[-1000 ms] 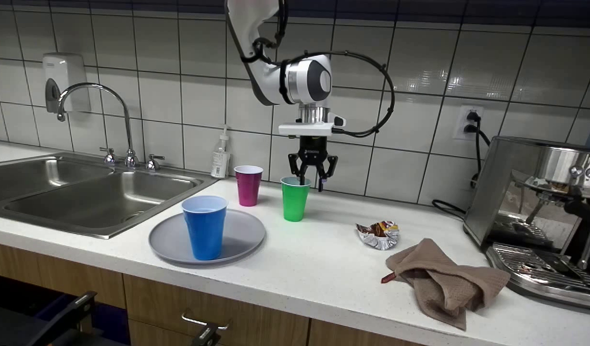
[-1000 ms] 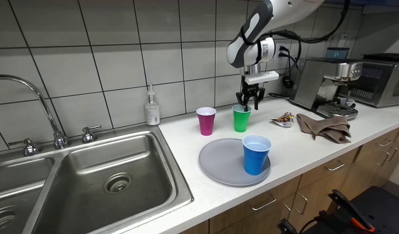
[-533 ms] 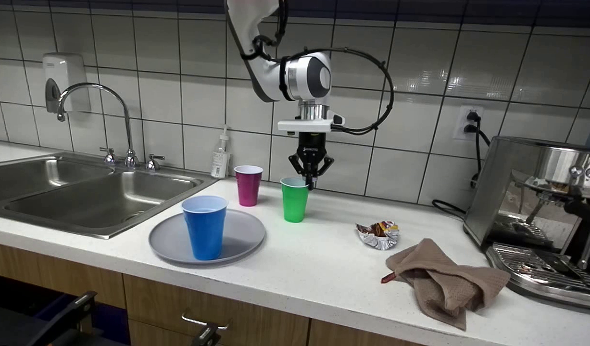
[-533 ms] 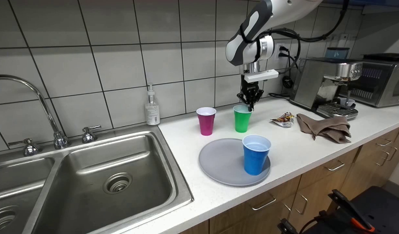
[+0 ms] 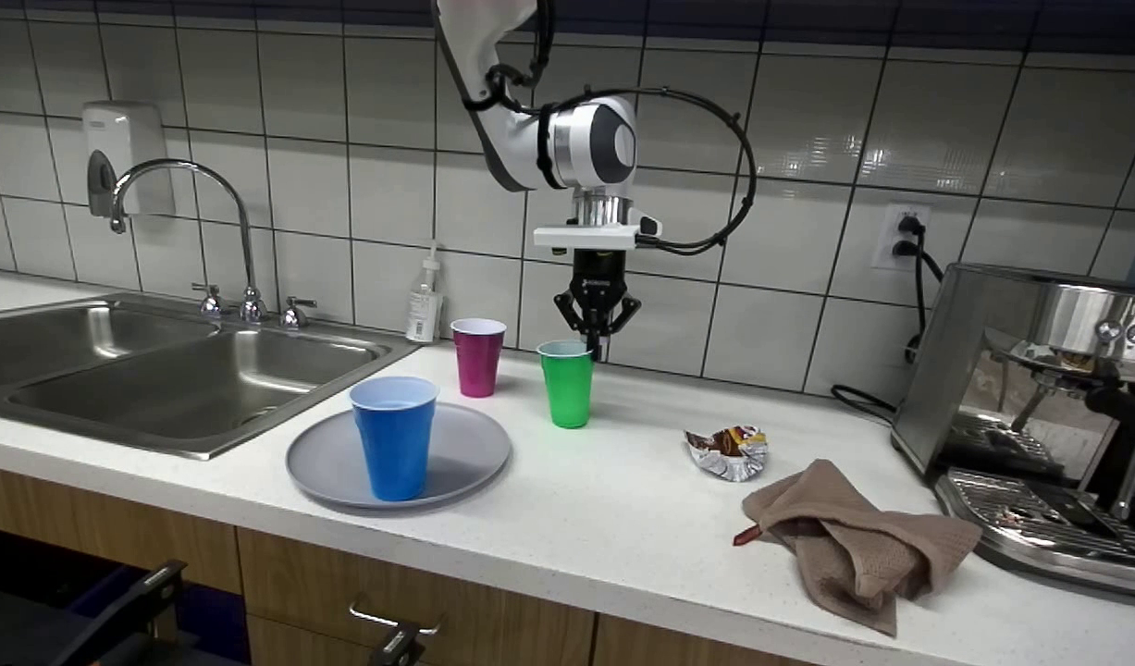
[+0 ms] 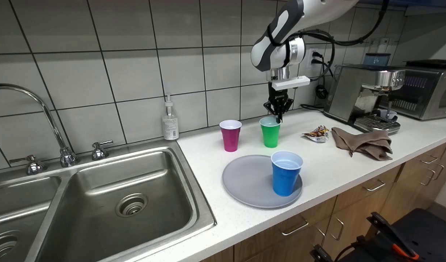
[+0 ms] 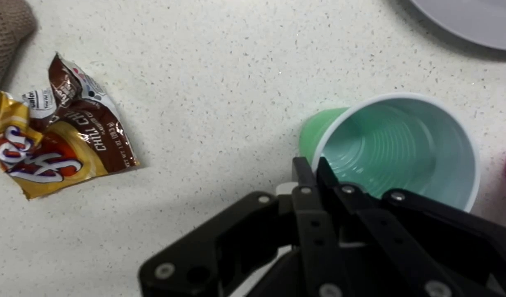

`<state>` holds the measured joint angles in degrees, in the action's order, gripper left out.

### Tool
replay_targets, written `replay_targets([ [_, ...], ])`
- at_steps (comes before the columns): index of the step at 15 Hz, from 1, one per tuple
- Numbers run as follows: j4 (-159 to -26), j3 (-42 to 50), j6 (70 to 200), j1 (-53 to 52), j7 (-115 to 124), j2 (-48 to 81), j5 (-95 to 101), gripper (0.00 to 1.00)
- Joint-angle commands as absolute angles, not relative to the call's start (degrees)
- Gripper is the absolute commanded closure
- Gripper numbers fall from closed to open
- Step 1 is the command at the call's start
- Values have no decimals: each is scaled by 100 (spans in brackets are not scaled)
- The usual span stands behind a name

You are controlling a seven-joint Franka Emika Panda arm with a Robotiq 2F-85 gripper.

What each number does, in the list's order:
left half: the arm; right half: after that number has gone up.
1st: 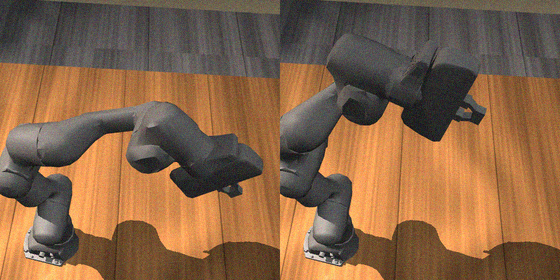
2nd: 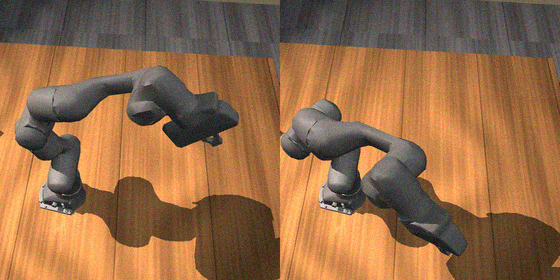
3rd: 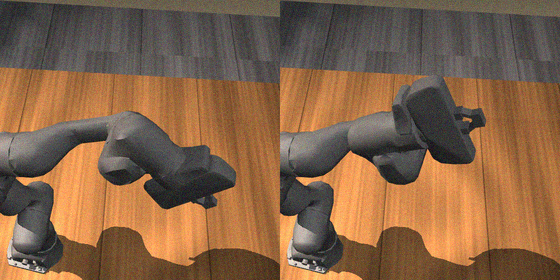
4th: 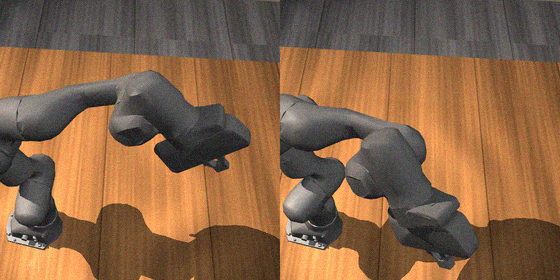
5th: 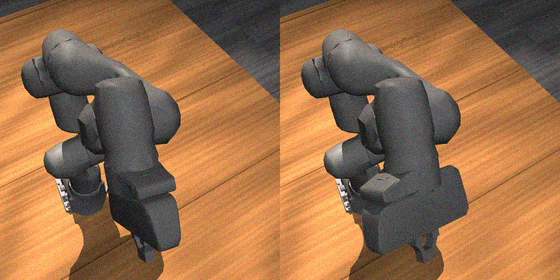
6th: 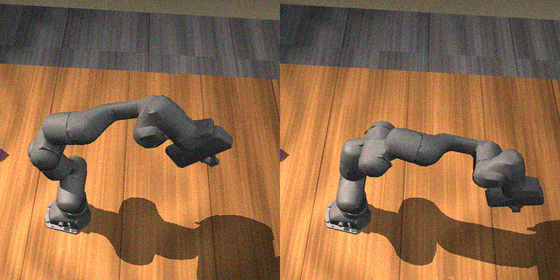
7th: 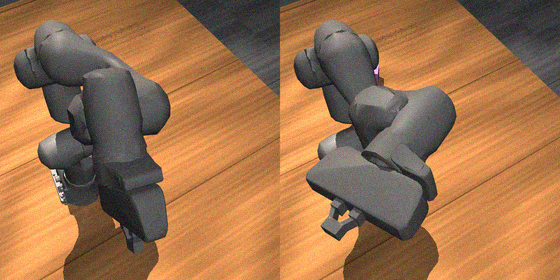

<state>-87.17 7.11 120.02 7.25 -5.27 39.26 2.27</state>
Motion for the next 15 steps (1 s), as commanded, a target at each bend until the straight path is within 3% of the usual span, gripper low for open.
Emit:
replay_targets([
  [1, -8663, 590, 11849, 893, -703, 3832, 195, 99],
  [15, -9488, 562, 12002, 1024, -945, 2918, 109, 99],
])
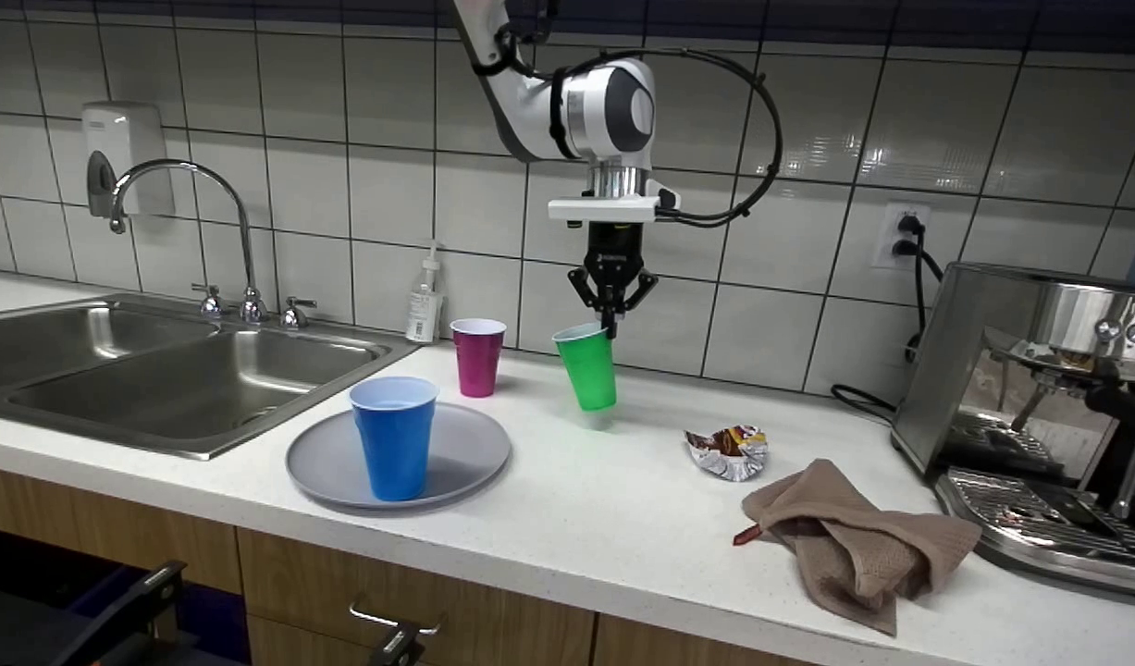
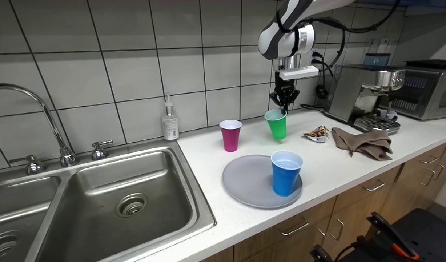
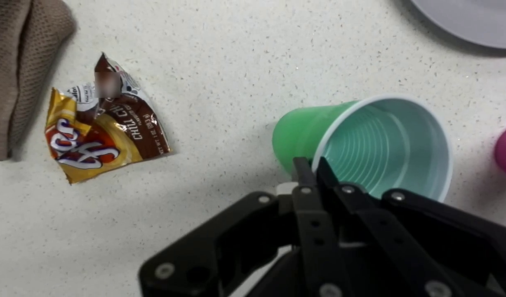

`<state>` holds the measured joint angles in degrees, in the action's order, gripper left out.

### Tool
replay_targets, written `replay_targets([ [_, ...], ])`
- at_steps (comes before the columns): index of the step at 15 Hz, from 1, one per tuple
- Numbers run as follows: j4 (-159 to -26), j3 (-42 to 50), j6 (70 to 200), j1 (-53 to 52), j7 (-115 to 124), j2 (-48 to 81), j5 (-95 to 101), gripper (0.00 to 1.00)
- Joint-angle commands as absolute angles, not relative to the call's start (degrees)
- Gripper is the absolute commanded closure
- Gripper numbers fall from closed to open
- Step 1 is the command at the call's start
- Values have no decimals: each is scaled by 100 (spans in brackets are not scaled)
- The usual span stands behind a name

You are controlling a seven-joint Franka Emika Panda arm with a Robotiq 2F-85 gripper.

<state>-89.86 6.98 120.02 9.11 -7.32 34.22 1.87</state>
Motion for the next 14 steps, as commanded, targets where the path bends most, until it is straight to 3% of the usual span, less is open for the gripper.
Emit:
replay_targets([
  [1, -9608, 558, 12010, 1021, -961, 2810, 101, 99],
  [14, -11599, 499, 12116, 866, -936, 1223, -137, 99],
])
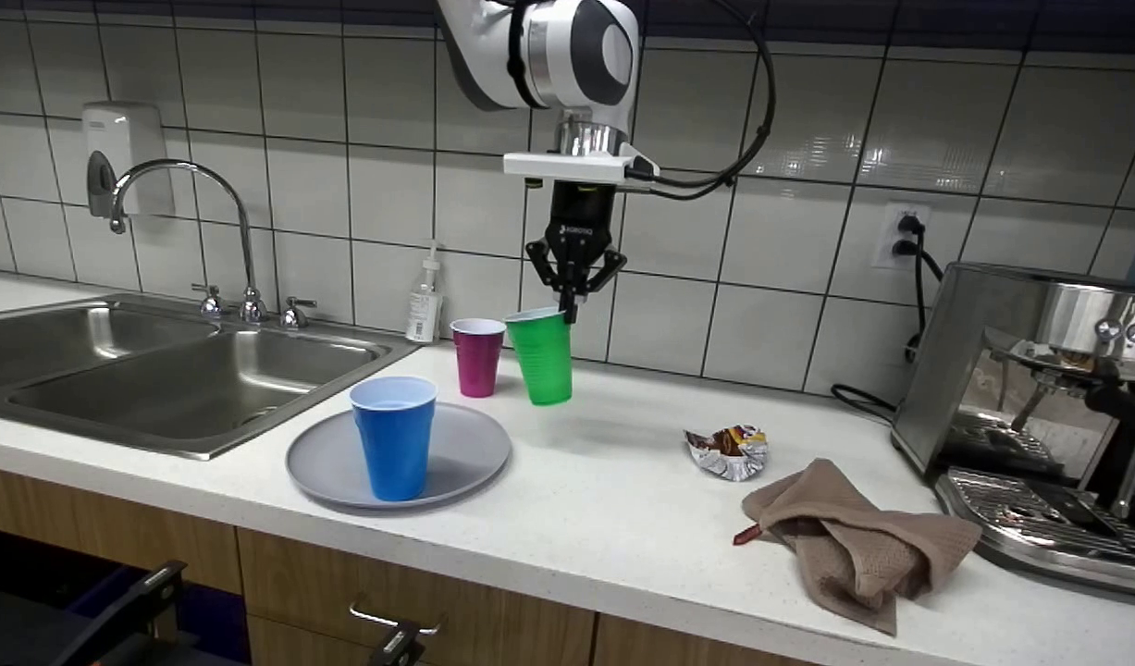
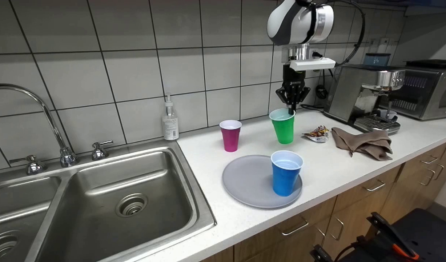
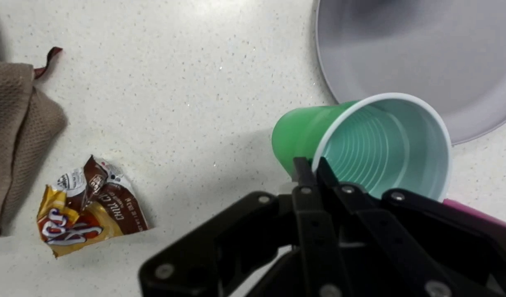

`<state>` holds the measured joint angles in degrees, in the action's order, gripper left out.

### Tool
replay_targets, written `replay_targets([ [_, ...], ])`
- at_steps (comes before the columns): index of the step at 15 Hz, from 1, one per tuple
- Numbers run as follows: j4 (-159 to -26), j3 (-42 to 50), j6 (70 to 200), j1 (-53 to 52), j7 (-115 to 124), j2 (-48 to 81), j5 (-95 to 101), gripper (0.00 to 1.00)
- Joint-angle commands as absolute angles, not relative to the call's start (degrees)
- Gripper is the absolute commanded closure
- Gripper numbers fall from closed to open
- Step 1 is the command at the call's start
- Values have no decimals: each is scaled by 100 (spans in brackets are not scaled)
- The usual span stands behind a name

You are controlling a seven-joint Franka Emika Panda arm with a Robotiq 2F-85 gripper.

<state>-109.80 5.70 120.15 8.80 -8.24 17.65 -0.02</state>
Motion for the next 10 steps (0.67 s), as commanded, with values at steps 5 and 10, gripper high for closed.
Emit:
replay_targets([
  [5, -12099, 446, 12132, 728, -885, 840, -233, 99],
  [10, -12308, 397, 12152, 586, -841, 749, -396, 99],
])
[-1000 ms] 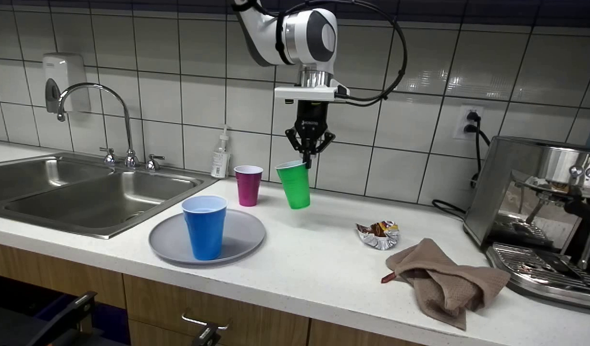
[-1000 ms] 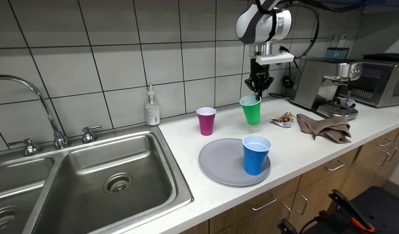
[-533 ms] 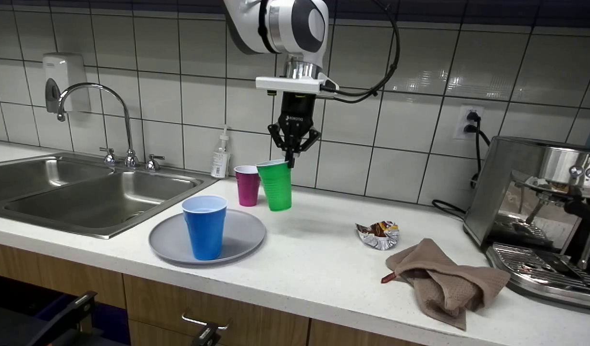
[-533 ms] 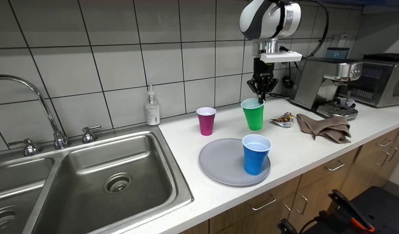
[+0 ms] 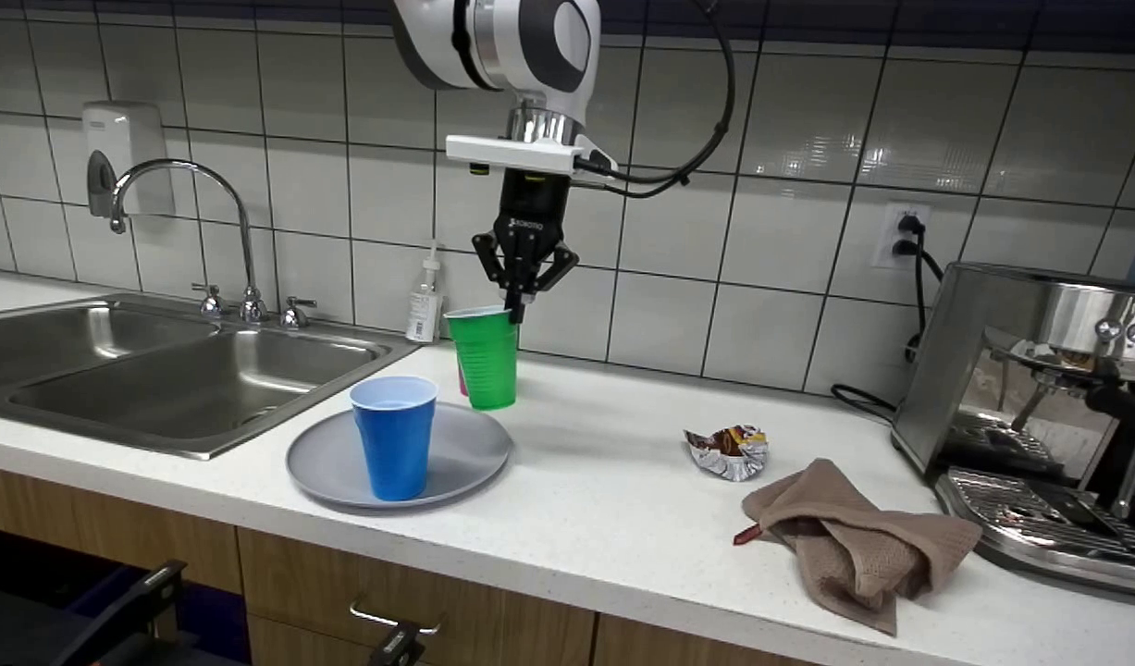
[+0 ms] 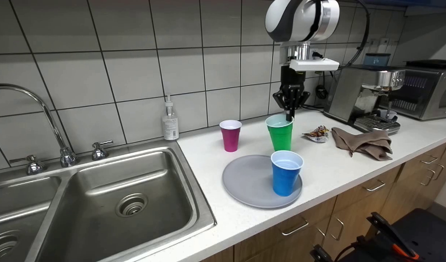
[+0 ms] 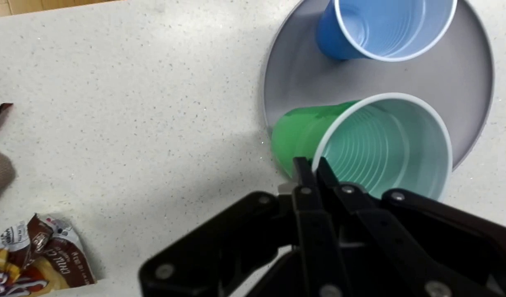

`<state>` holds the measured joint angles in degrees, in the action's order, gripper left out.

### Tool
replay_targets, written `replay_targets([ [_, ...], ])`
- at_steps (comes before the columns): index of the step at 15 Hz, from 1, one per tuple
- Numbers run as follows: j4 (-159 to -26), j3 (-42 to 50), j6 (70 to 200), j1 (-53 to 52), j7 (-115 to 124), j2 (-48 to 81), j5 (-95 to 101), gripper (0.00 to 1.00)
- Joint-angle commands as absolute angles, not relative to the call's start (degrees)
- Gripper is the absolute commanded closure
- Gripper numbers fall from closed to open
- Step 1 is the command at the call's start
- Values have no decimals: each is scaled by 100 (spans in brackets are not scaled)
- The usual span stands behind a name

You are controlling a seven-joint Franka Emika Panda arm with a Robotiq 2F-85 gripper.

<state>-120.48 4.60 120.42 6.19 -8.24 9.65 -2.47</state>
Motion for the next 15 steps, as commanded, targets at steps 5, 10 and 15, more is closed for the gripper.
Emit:
replay_targets([
  [5, -12315, 357, 12198, 500, -801, 878, -524, 99],
  [10, -12307, 322, 12206, 452, -797, 997, -629, 99],
  [15, -12254, 302, 12266, 461, -758, 1185, -736, 99],
])
